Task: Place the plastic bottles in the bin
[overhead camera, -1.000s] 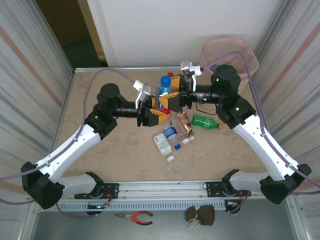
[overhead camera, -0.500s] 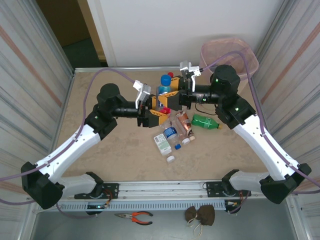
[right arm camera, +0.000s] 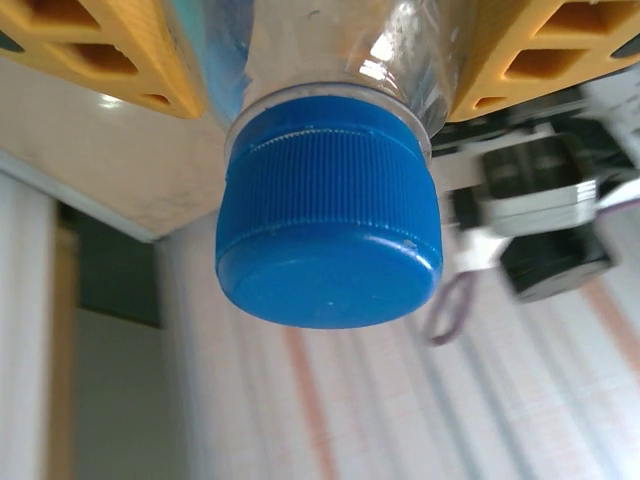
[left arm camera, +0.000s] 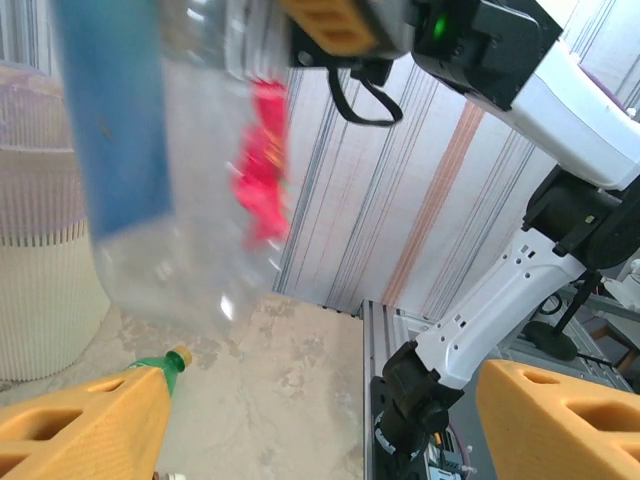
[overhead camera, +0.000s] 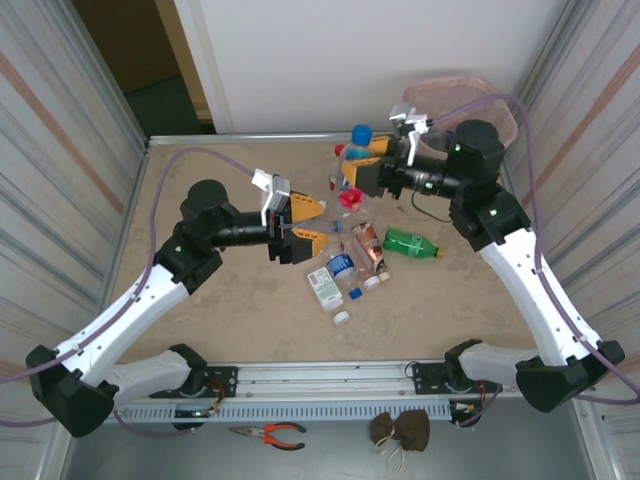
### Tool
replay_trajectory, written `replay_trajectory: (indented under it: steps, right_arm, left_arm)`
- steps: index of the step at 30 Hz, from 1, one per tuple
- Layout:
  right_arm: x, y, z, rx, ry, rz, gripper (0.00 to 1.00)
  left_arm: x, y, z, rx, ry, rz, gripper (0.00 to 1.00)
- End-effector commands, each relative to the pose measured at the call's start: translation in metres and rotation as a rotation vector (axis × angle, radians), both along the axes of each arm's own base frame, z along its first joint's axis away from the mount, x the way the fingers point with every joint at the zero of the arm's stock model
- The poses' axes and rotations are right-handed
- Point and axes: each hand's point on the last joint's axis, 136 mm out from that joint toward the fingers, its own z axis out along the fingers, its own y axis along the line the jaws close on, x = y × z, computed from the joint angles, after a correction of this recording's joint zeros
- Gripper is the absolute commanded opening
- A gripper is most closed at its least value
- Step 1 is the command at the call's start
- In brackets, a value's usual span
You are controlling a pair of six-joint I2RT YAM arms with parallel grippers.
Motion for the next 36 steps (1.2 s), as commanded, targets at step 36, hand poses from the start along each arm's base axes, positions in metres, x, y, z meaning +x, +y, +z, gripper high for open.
replay_trajectory:
  steps: [36]
  right_arm:
    - [0.292,-0.281,-0.170,-0.752,0.307,-0.902,0.50]
  left_arm:
    - [0.039,0.012,-0.021,0.065,0.026,0.120,0.80]
